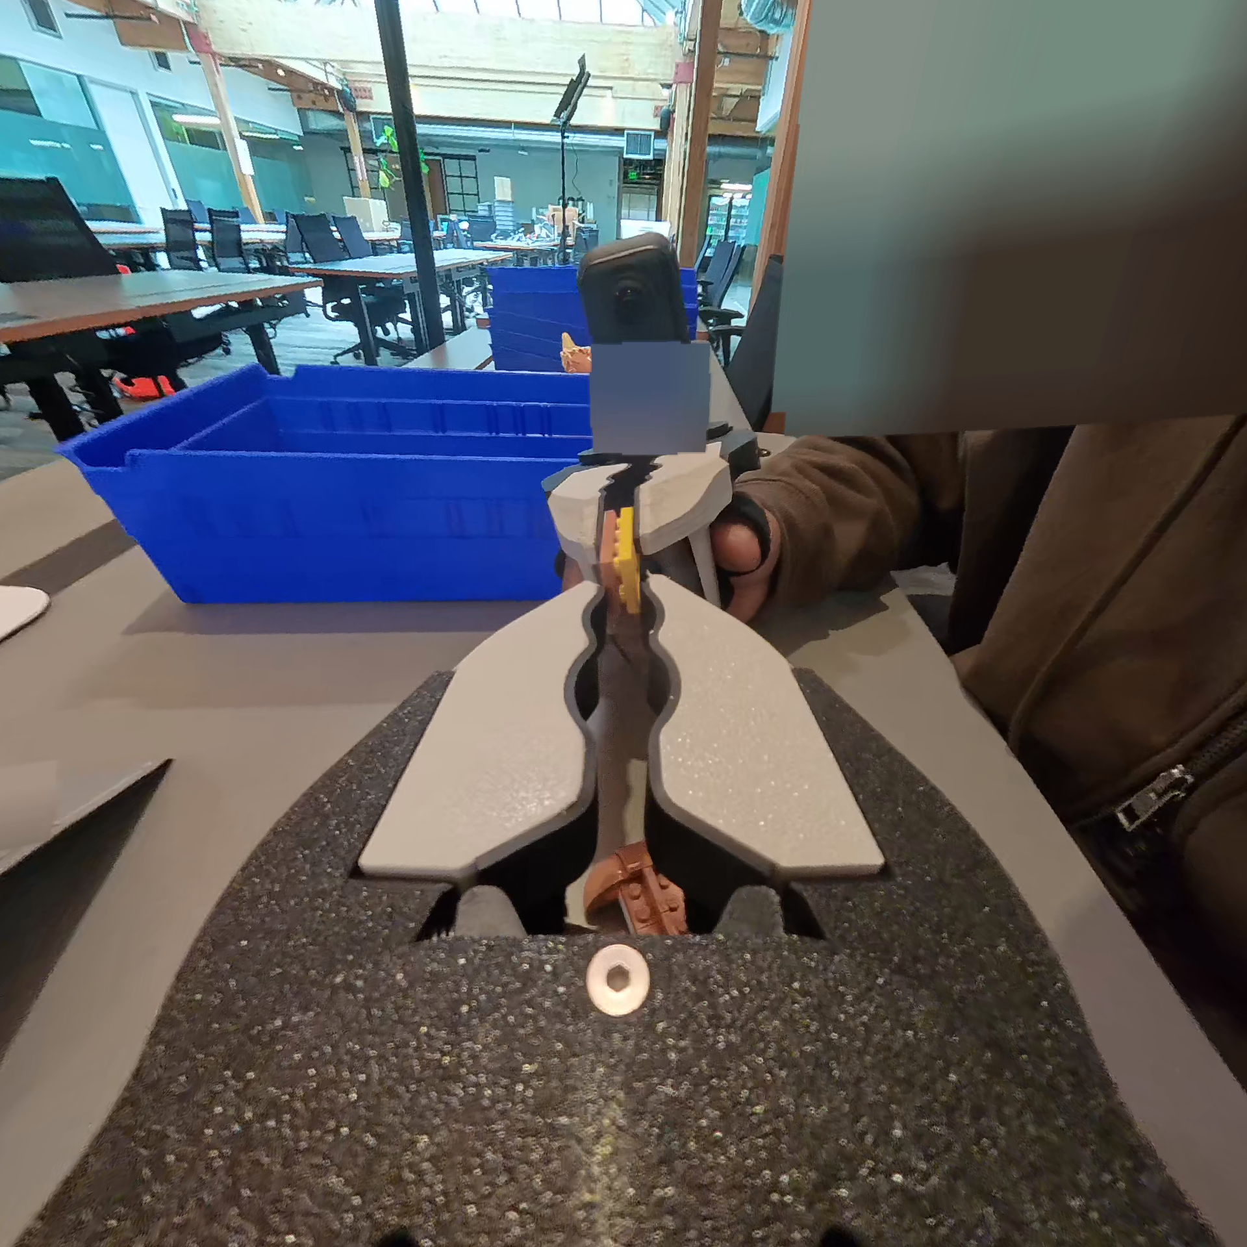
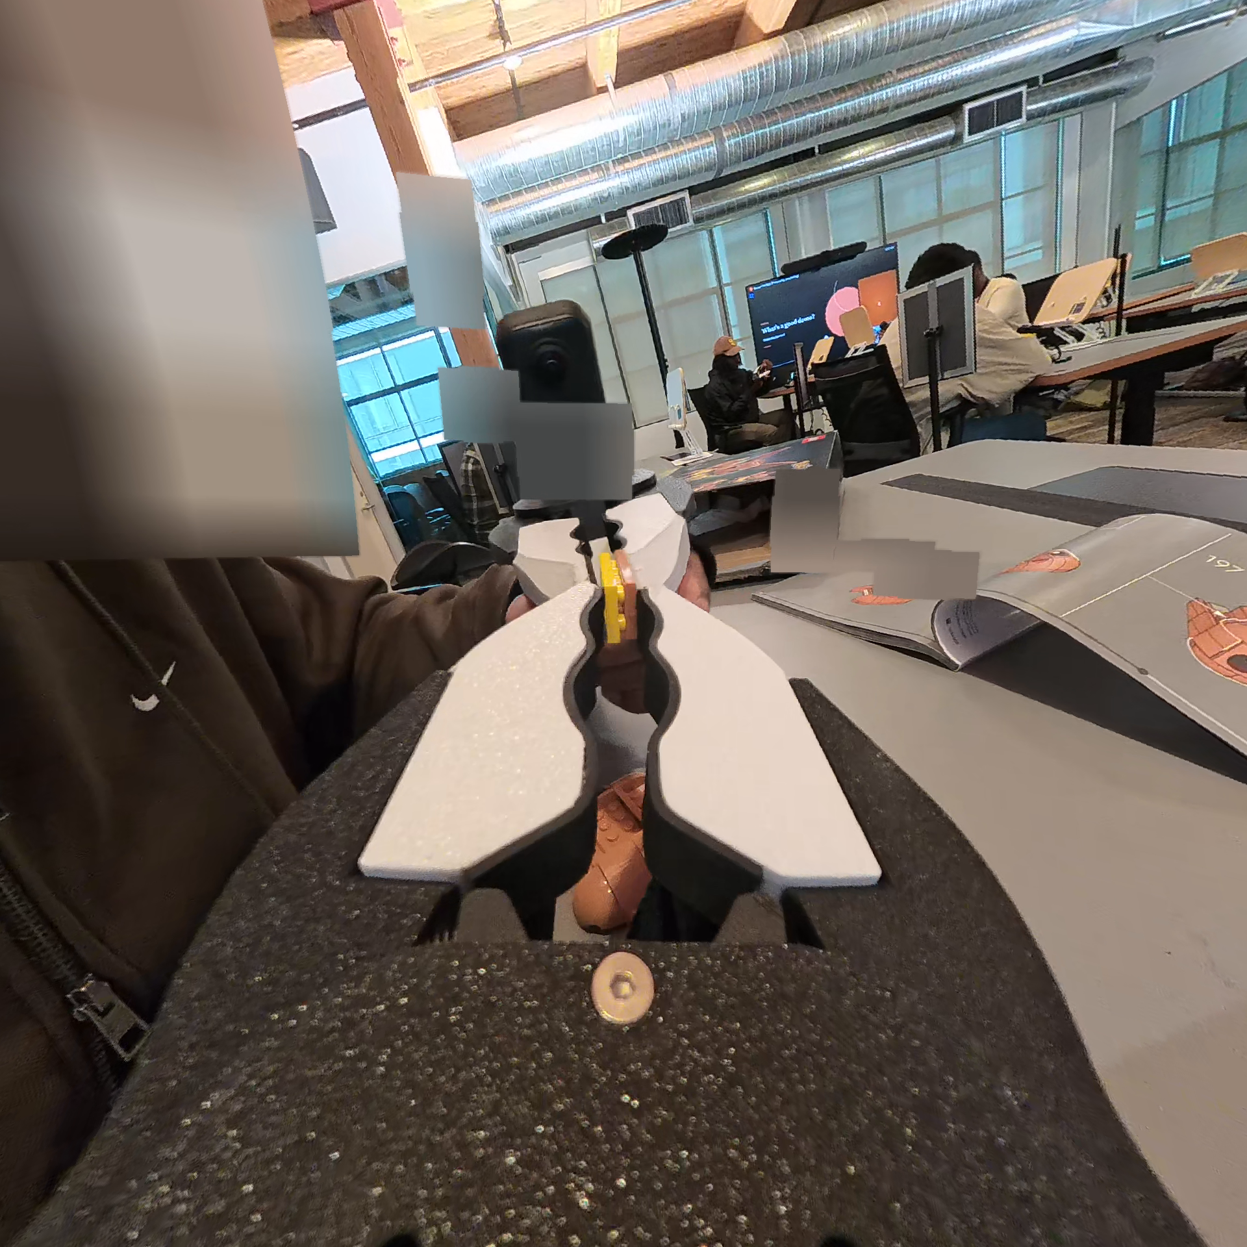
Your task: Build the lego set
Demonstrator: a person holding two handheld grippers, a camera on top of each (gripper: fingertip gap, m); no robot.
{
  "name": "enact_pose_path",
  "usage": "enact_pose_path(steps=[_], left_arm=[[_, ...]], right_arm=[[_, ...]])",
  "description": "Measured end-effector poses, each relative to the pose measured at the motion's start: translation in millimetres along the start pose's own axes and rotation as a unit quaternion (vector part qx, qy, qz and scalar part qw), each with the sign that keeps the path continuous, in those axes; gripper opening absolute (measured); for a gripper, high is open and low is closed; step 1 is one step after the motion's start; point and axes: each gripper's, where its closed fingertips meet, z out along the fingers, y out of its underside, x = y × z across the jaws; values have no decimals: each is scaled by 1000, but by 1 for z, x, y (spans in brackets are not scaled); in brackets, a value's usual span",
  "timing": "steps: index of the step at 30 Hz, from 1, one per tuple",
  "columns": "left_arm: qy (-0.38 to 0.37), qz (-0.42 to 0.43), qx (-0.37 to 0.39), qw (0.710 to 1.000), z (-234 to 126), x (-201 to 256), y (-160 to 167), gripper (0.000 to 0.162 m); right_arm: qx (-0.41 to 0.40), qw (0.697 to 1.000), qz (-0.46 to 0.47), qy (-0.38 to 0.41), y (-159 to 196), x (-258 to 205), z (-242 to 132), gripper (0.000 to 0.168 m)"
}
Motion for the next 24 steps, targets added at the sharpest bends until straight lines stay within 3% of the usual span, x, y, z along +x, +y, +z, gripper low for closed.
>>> enact_pose_path(steps=[10, 24], left_arm=[[34, -62, 21, 997, -1, 1, 0, 7], [41, -10, 16, 999, -1, 10, -2, 8]], right_arm=[[-5, 1000, 10, -7, 1, 0, 1, 12], [-4, 999, -45, -15, -1, -11, 1, 8]])
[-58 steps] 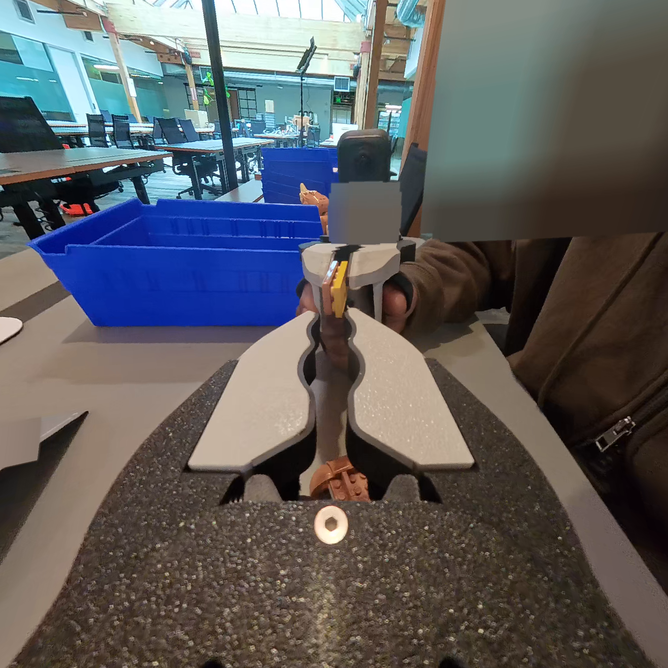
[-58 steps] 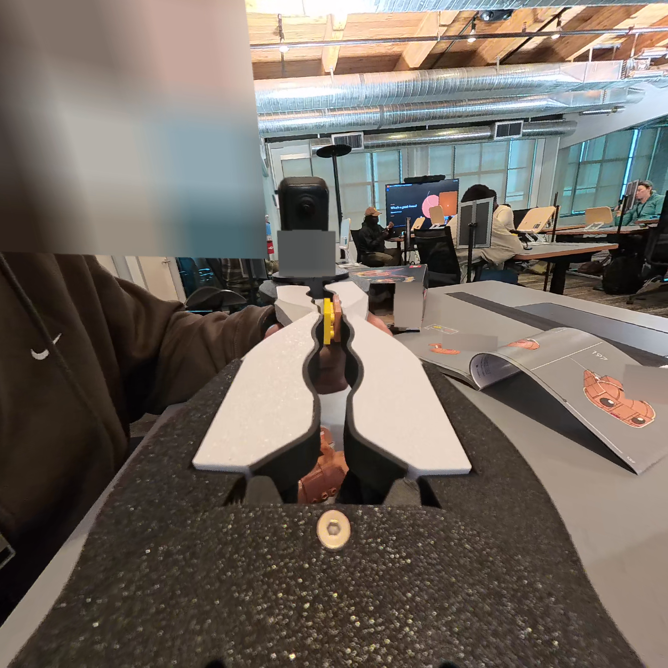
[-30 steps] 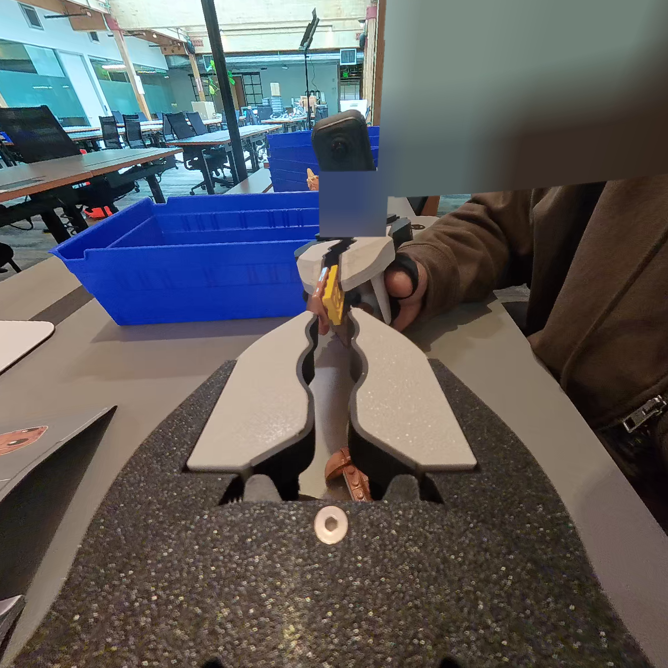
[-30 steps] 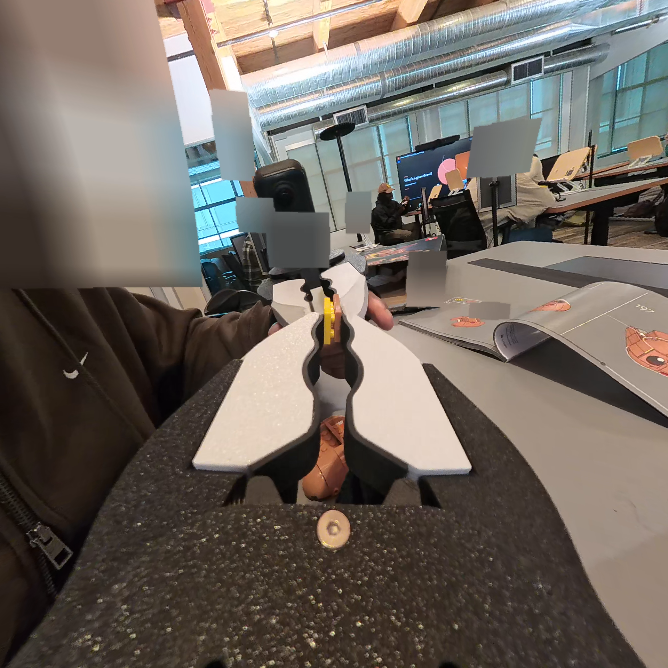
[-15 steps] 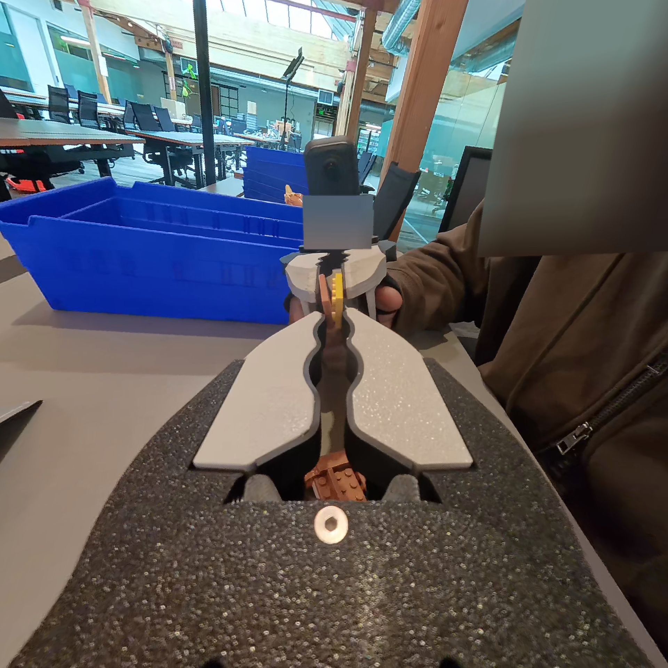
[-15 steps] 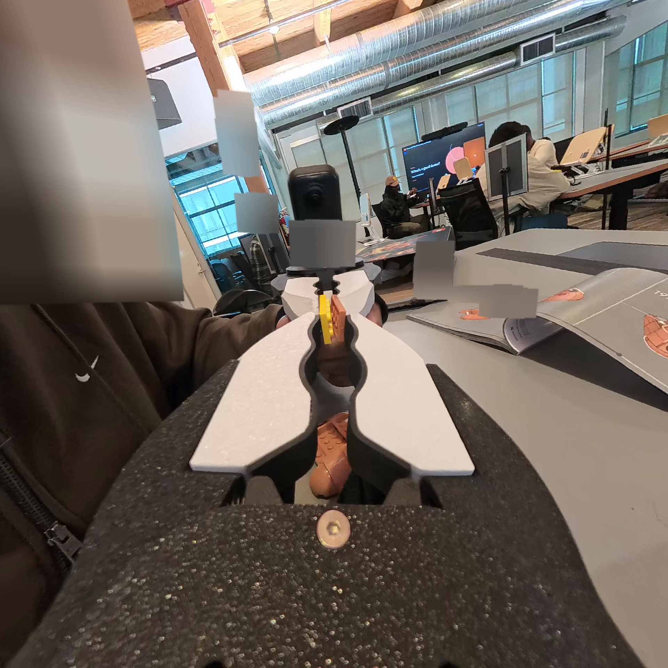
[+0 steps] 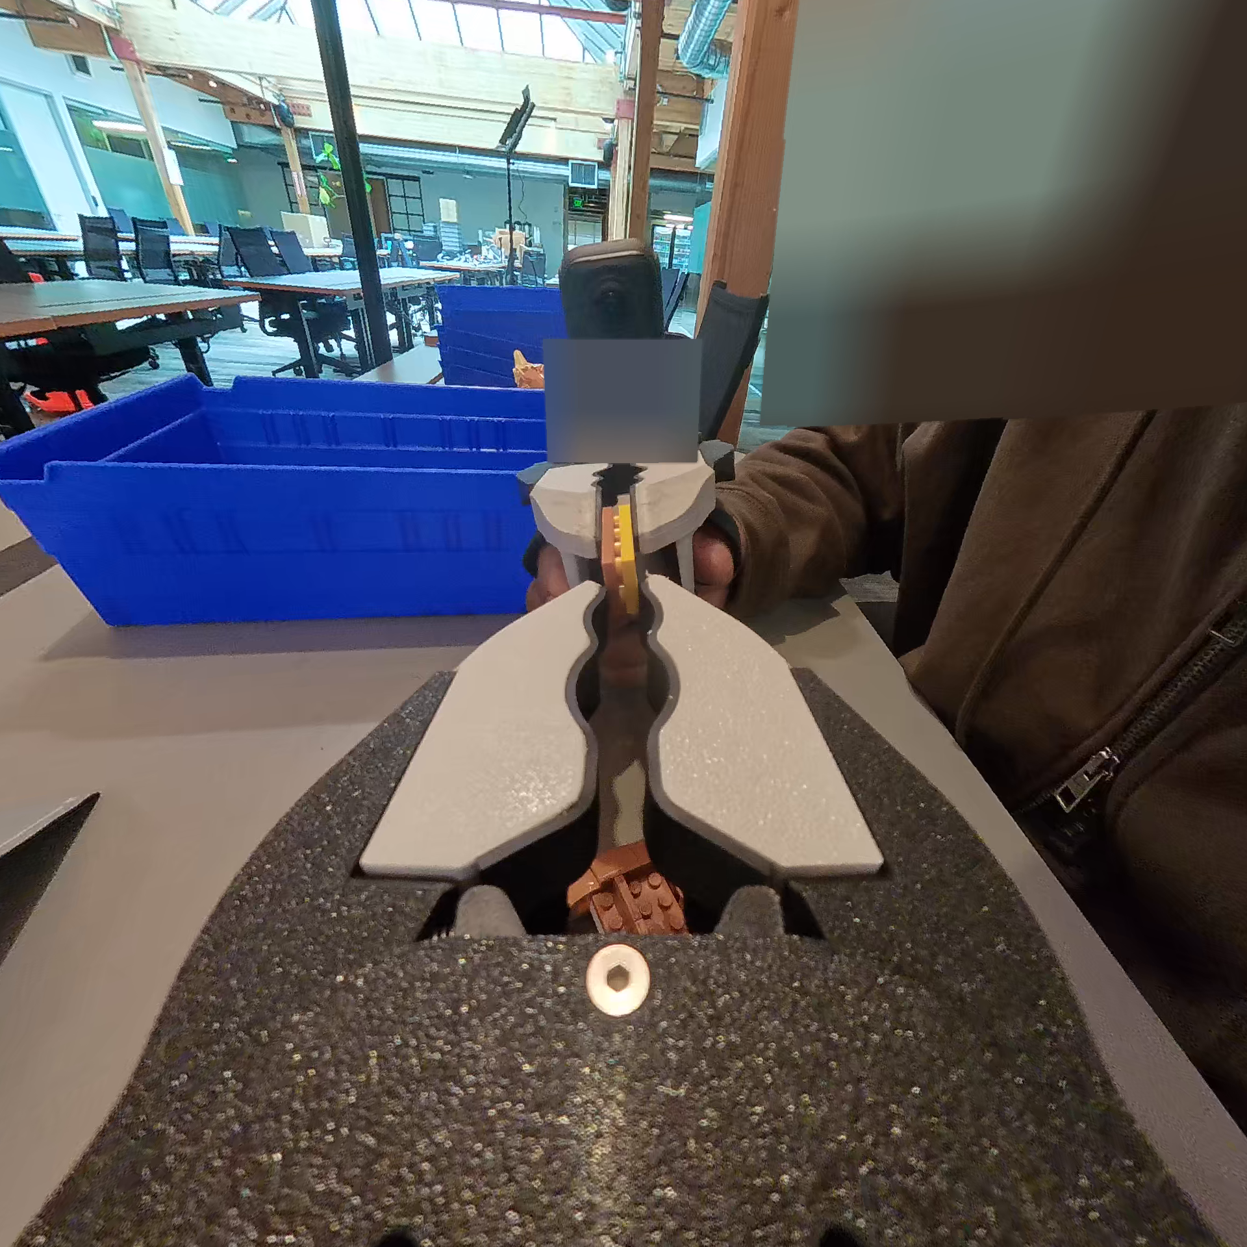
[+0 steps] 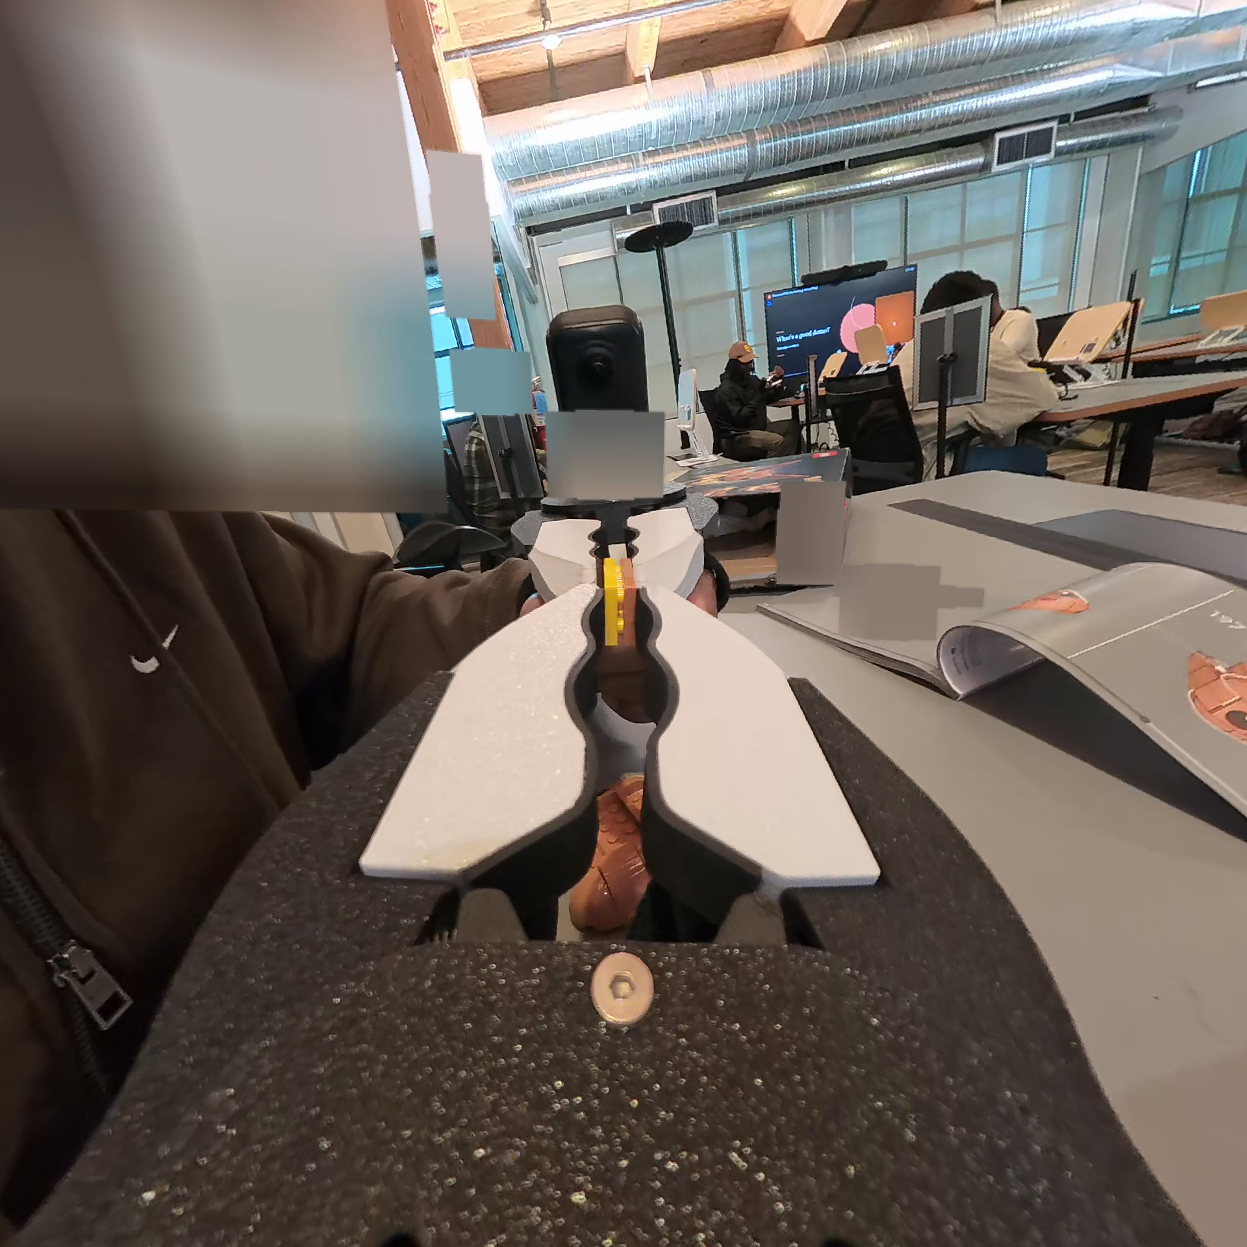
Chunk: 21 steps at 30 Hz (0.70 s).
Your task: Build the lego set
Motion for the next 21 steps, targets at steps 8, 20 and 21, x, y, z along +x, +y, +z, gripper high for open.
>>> enact_pose_path(steps=[8, 20, 21], left_arm=[[-6, 33, -6, 999, 0, 3, -1, 9], [0, 36, 9, 999, 0, 7, -5, 9], [-3, 33, 9, 999, 1, 5, -6, 8]], right_arm=[[-12, 999, -47, 6, 0, -4, 0, 7], [-32, 996, -78, 10, 5, -7, 3, 7], [-31, 996, -78, 13, 5, -7, 2, 7]])
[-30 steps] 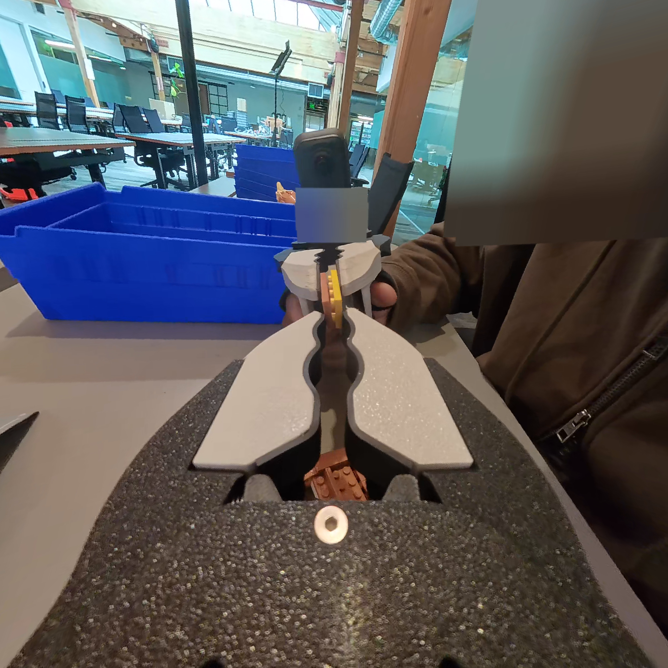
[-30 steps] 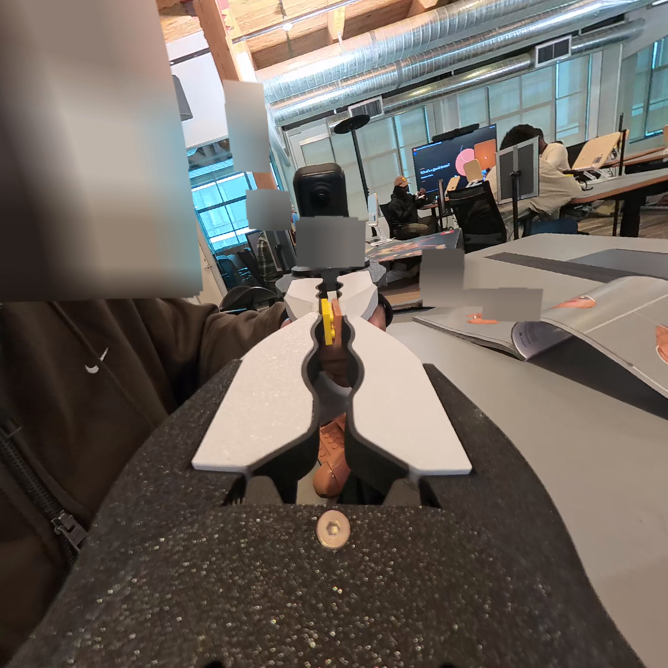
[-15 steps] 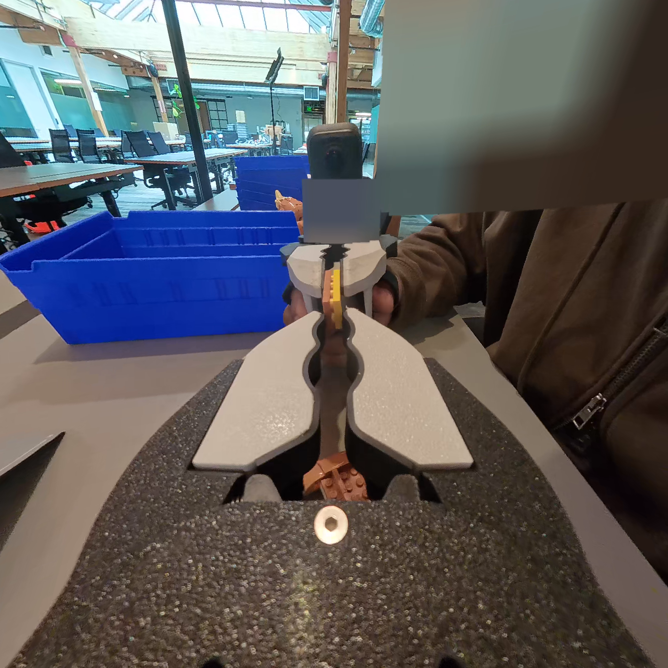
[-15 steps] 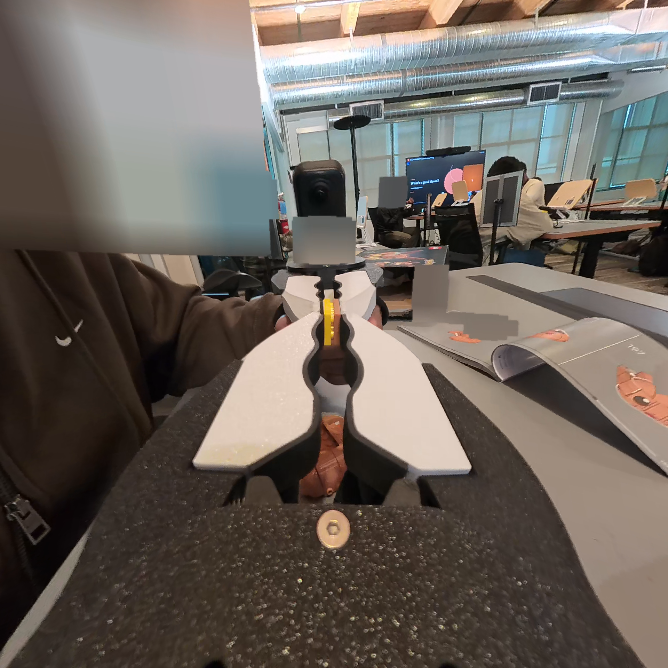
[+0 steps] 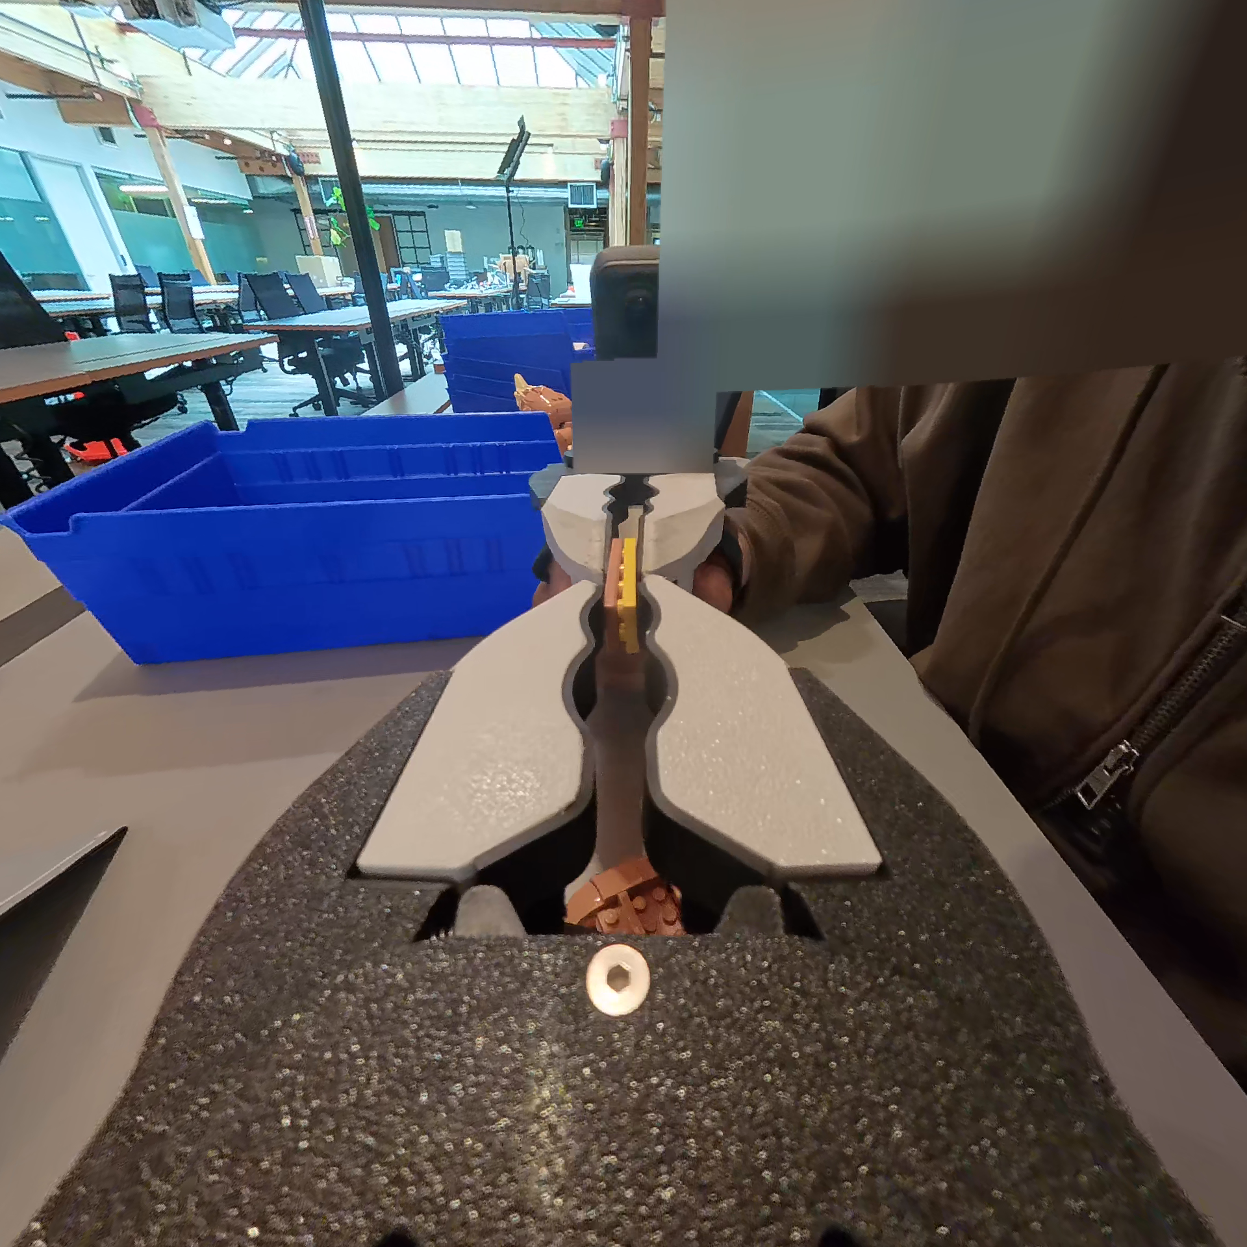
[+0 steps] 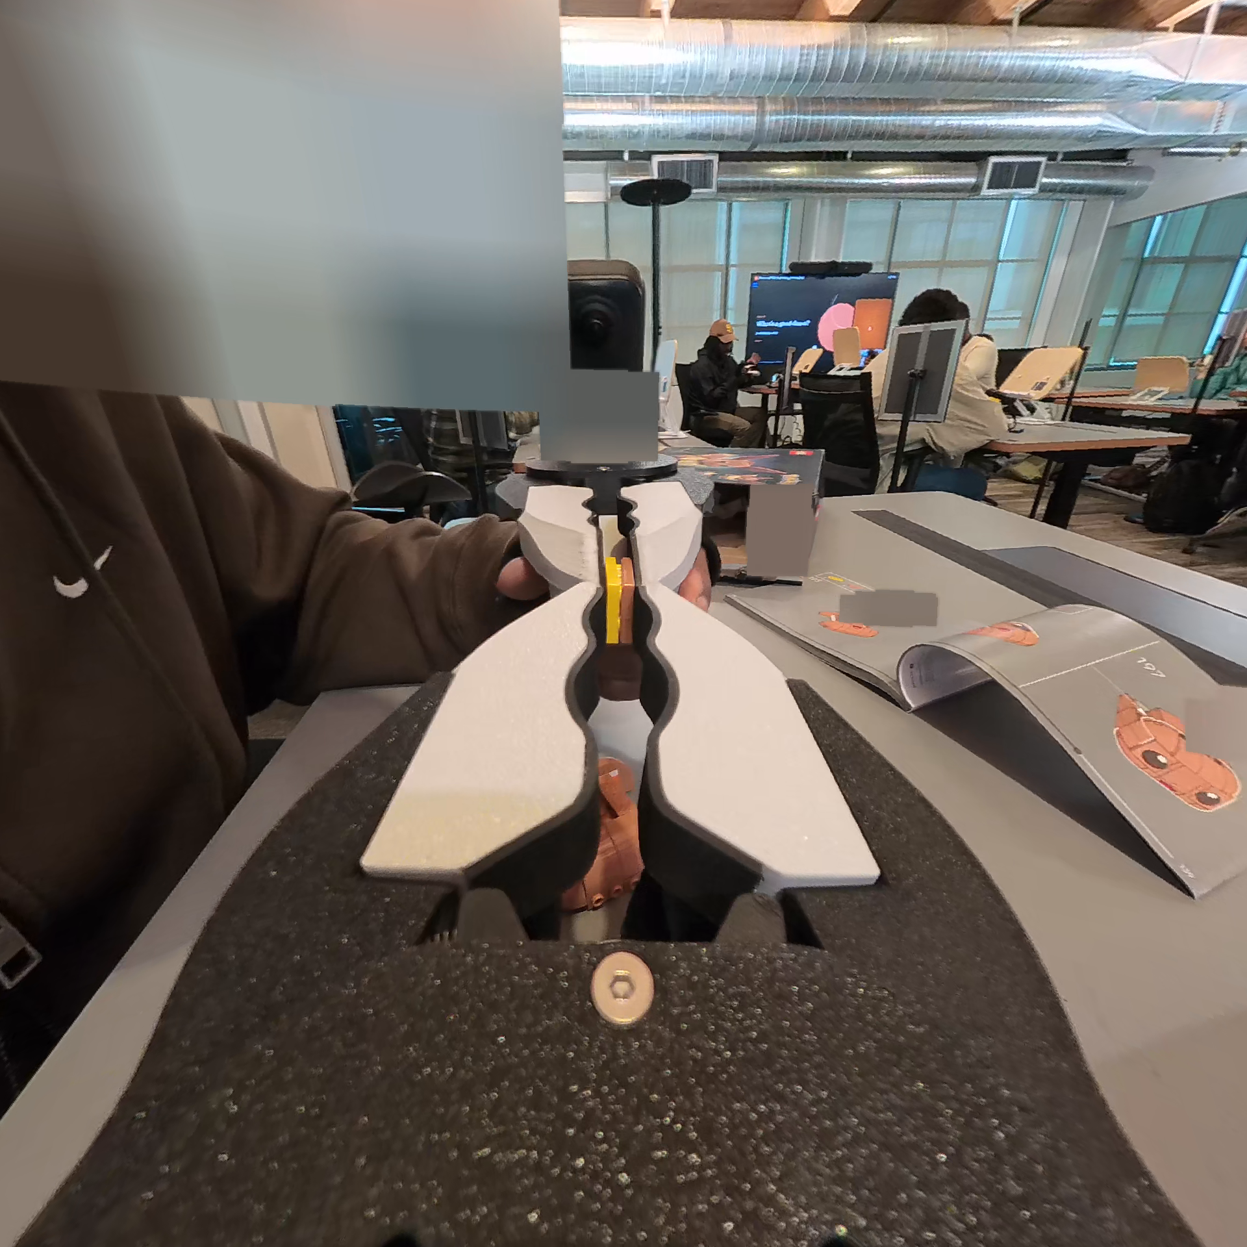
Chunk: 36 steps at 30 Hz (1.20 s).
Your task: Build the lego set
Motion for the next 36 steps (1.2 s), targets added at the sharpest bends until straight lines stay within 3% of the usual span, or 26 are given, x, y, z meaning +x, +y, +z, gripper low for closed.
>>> enact_pose_path(steps=[18, 22, 25, 36], left_arm=[[1, 57, -9, 998, 0, 7, -4, 6], [-13, 74, -3, 997, -3, 3, -7, 6], [-8, 71, 0, 997, -3, 4, -6, 6], [16, 39, 17, 999, -1, 7, -4, 6]], right_arm=[[6, 1000, -17, -18, -5, -8, 0, 6], [-24, 999, -36, -10, 2, -7, 2, 15], [-22, 999, -32, 1, 2, -5, 2, 7], [-26, 999, -37, -10, 5, -7, 0, 6]])
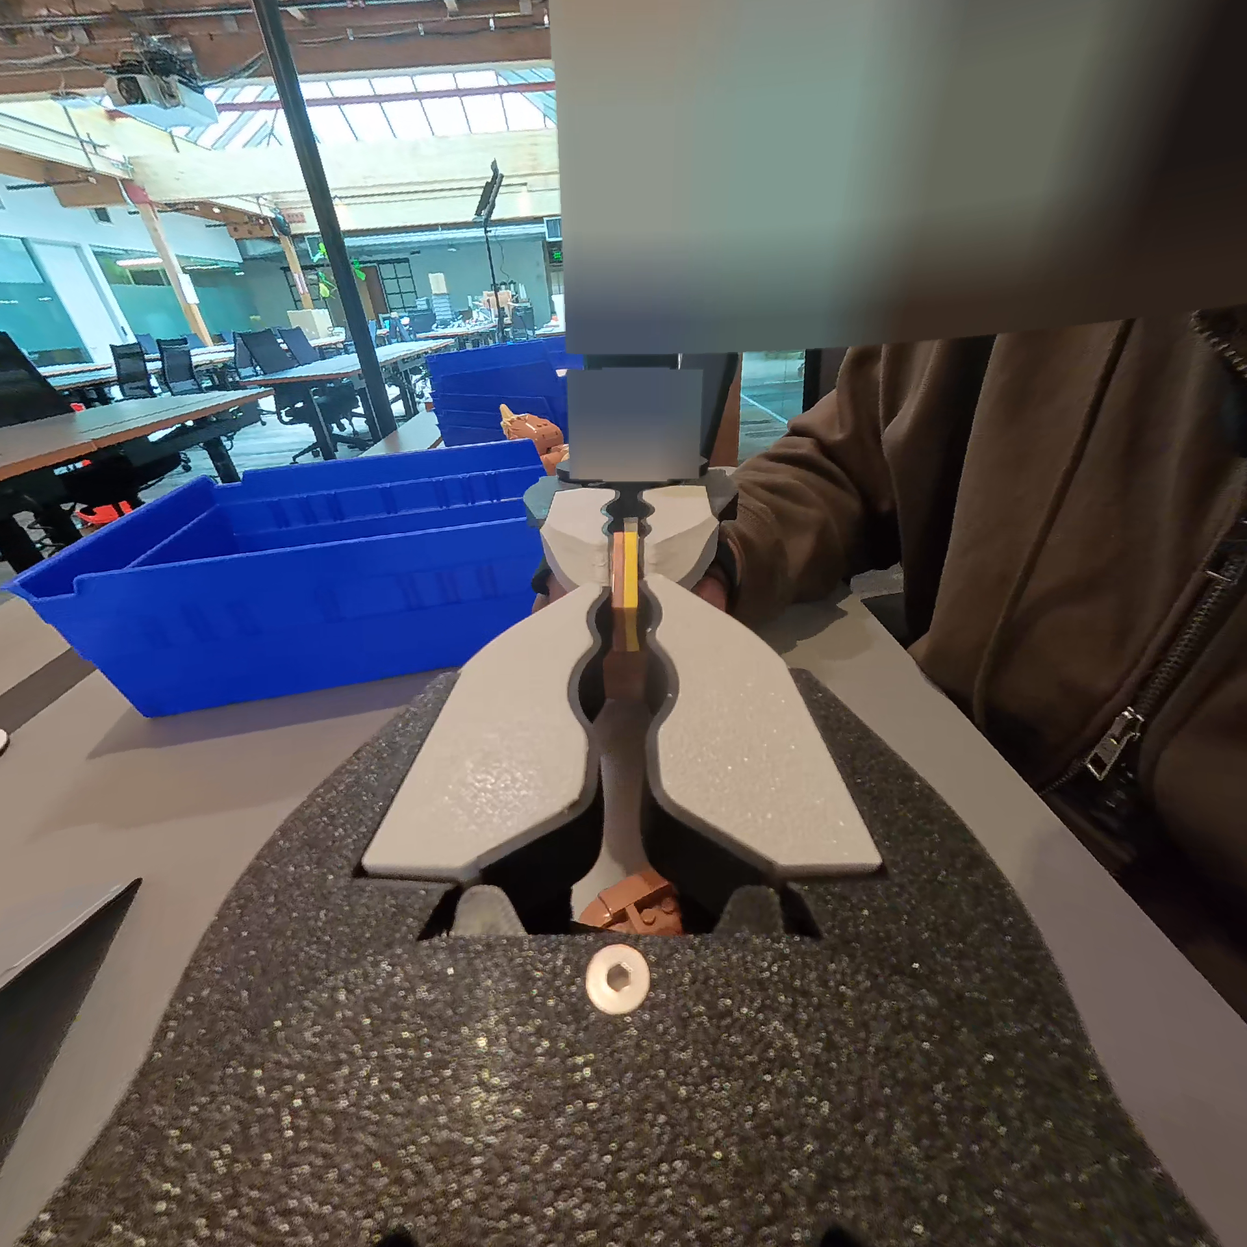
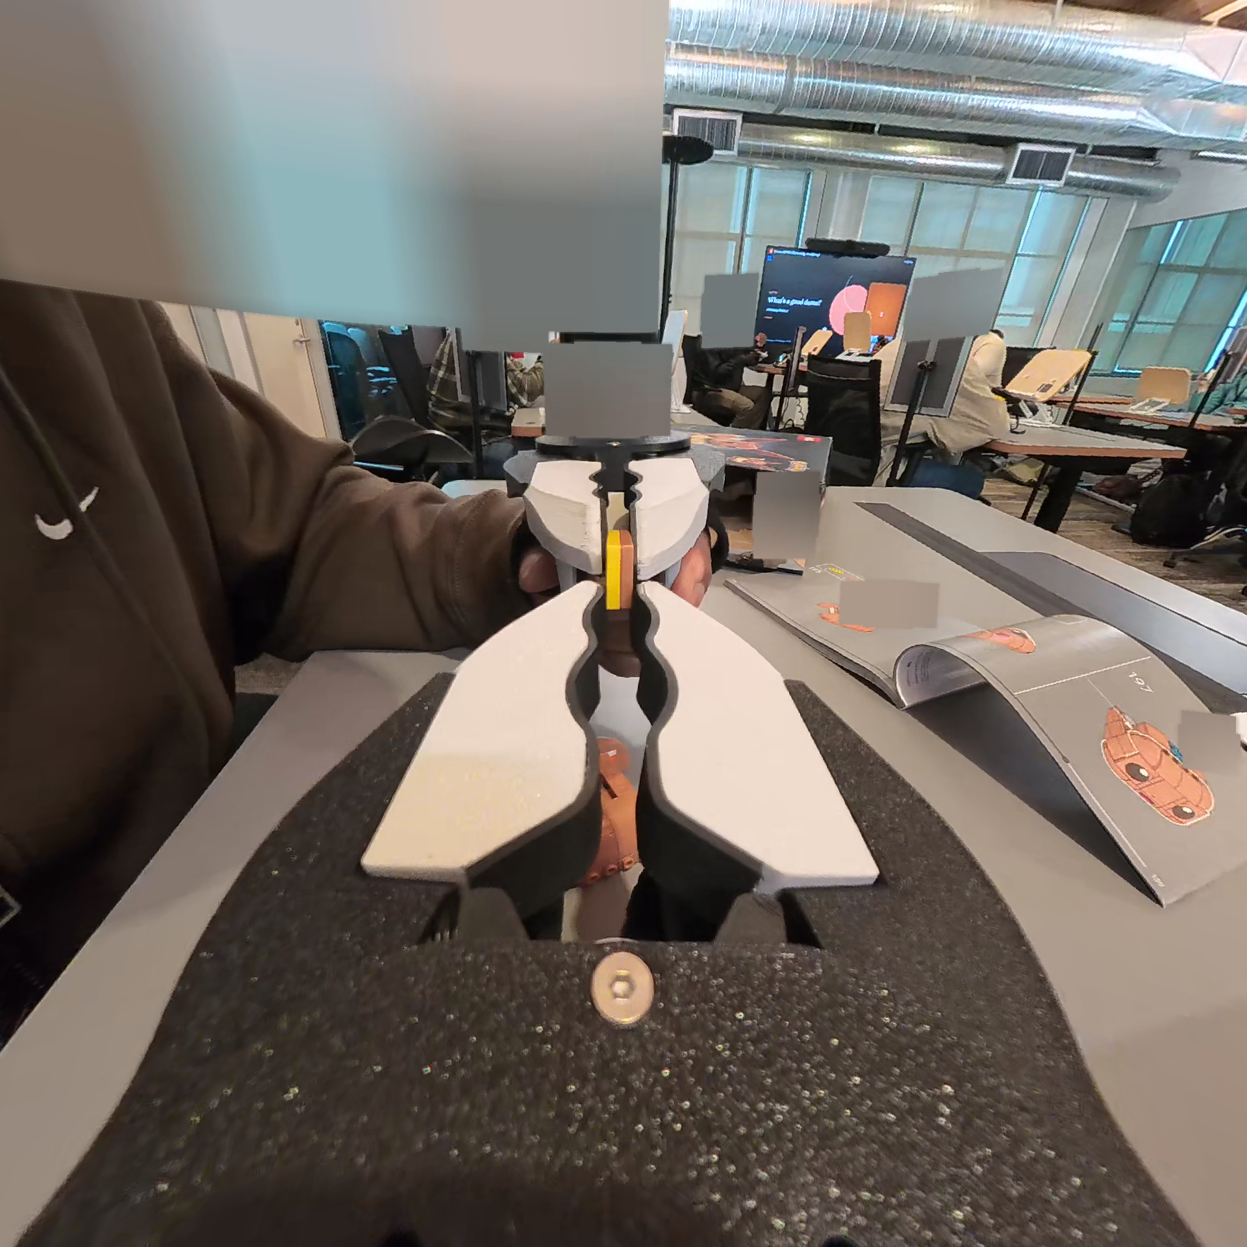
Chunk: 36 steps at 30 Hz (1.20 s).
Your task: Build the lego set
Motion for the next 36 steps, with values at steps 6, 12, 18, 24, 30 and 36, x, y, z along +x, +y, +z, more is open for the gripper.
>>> enact_pose_path(steps=[6, 12, 18, 24, 30, 36], left_arm=[[-4, -5, 5, 1000, 1, -1, -1, 6], [-34, -1, 0, 999, 0, -8, -4, 8], [-36, -21, 8, 999, 2, -9, -3, 8], [-44, -17, -10, 999, 1, -12, 0, 6], [-57, 33, -62, 996, -2, -12, 6, 6], [-83, 90, -191, 974, -9, -19, 32, 6]], right_arm=[[-5, 1000, -2, 1, 0, 1, -1, 6], [35, 999, 23, 9, -9, 8, -5, 6], [51, 997, 57, 5, -8, 9, -5, 6], [48, 996, 70, 8, -5, 13, -4, 6], [9, 998, 60, 25, 1, 18, -1, 35], [-86, 991, -71, 69, 13, 19, 2, 30]])
